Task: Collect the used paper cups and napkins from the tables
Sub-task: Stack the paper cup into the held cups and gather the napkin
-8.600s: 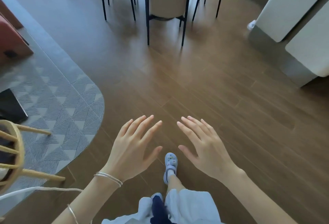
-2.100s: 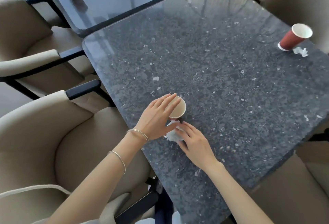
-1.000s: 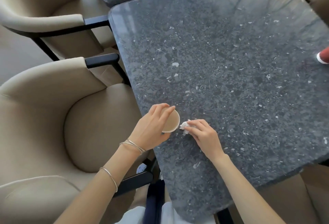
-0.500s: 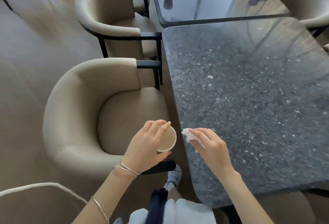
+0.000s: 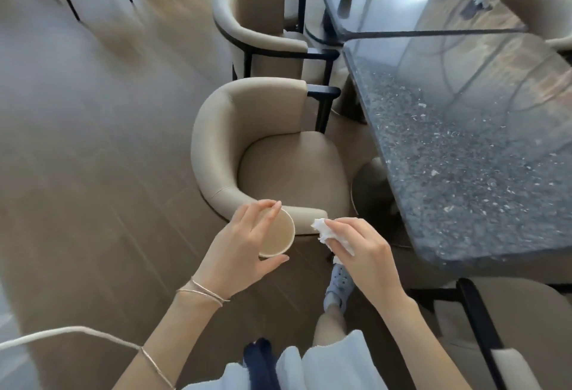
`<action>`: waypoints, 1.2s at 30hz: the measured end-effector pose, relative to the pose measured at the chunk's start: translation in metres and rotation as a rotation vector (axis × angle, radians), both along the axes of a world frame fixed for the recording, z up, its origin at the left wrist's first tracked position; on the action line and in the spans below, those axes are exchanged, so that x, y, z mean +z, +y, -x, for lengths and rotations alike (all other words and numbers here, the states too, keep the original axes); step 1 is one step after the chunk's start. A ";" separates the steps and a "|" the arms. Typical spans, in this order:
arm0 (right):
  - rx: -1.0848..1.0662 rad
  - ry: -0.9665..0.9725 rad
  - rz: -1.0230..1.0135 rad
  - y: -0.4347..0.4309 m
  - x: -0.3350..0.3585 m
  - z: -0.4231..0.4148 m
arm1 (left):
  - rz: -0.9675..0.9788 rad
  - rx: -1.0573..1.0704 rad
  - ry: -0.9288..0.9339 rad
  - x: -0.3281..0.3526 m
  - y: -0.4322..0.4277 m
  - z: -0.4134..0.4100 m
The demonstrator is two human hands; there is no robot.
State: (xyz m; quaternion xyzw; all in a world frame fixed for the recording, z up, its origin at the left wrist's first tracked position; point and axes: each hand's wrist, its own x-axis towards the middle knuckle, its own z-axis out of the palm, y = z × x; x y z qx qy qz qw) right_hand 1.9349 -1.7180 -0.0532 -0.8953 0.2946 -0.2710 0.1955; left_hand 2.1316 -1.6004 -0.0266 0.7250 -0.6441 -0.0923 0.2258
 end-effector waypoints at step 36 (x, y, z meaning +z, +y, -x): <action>0.031 -0.140 0.034 -0.103 0.032 -0.368 | 0.015 0.041 0.026 0.035 -0.097 -0.373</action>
